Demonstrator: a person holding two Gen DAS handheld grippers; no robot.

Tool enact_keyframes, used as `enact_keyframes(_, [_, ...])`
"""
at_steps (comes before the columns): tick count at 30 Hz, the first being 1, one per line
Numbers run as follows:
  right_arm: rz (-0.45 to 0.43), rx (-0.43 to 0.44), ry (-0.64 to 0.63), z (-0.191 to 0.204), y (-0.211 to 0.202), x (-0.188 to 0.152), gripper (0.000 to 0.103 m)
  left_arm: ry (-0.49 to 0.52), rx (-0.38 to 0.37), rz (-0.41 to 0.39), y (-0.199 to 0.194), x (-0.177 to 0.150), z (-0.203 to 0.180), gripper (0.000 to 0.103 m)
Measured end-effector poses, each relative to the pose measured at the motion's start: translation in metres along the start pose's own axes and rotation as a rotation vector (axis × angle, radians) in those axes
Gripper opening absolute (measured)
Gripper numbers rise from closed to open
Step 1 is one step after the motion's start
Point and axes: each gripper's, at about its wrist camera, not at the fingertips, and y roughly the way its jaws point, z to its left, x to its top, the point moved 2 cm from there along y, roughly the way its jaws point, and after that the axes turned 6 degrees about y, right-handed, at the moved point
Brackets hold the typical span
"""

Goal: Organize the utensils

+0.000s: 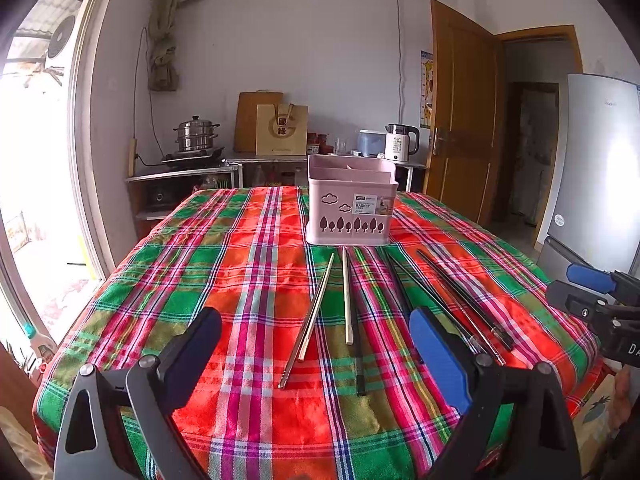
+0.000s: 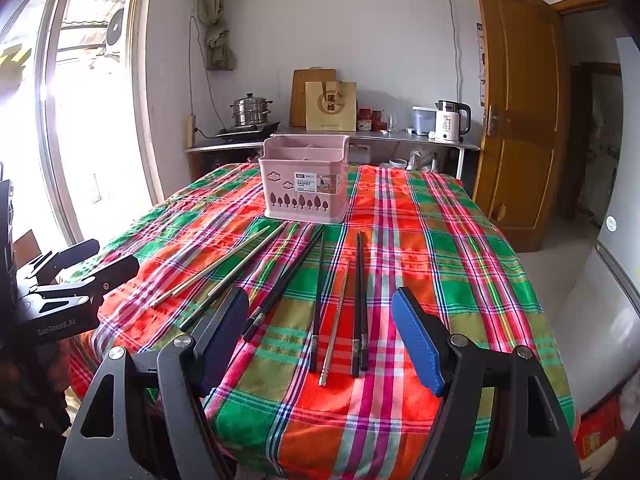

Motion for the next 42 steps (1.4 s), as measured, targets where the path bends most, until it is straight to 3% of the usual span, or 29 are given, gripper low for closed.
enact_keyframes(42, [-0.001,0.0,0.0,0.0002,0.0009,-0.0014,0.074,0.001,-0.01,-0.002,-0.0028,0.0001,-0.0004,0.095])
